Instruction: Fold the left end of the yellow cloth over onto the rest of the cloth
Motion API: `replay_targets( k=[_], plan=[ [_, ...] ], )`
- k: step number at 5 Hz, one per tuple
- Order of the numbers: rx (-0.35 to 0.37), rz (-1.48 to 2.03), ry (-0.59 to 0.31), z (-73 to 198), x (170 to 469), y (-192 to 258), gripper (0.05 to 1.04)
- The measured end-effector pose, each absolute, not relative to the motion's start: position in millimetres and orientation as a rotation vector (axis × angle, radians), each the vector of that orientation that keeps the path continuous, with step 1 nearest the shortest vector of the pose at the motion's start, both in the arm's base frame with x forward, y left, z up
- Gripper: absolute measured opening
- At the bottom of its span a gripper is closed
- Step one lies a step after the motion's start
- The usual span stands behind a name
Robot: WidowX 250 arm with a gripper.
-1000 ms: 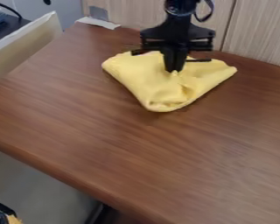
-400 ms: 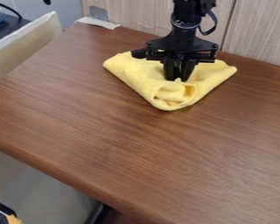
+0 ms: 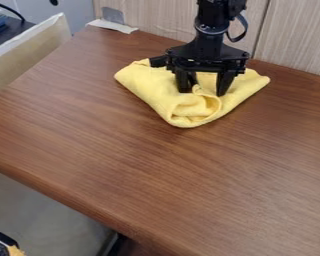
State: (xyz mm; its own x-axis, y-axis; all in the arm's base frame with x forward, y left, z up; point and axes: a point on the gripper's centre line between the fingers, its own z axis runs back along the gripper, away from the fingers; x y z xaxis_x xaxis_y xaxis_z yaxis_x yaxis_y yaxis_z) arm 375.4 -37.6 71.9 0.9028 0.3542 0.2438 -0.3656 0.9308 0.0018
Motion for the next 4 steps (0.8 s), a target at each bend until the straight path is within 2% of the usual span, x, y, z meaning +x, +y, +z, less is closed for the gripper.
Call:
replay_targets(
  k=[2,3,4],
  plan=[
    [0.038,0.345,-0.279,102.3,370.3,-36.9,1.0],
    [0.045,0.312,-0.285,123.4,363.4,-35.2,1.0],
    [0.045,0.271,-0.328,154.2,353.7,-32.8,1.0]
  ],
)
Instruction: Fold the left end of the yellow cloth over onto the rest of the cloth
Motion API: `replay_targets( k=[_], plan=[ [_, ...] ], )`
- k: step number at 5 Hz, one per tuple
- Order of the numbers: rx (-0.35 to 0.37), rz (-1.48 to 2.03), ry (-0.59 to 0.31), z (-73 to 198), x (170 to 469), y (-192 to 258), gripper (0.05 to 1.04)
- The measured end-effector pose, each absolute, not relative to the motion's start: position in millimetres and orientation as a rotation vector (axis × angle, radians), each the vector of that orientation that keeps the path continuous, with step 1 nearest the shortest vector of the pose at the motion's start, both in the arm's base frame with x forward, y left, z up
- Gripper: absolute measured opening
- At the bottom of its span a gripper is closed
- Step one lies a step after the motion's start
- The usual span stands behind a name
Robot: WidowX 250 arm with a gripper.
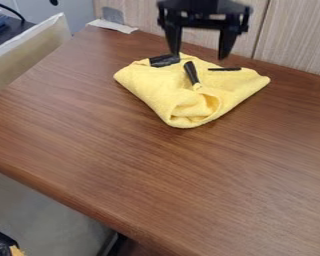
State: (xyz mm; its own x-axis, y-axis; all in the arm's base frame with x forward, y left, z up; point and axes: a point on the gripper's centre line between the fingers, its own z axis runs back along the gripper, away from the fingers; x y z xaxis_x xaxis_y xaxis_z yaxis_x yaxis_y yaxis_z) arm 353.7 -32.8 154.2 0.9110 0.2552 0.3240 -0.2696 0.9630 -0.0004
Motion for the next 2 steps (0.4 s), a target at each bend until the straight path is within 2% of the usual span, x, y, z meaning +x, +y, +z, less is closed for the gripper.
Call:
replay_targets(
  k=[1,2],
  plan=[
    [0.127,0.244,-0.292,164.8,337.4,-21.3,1.0],
    [0.128,0.242,-0.293,165.3,337.1,-22.1,1.0]
  ],
)
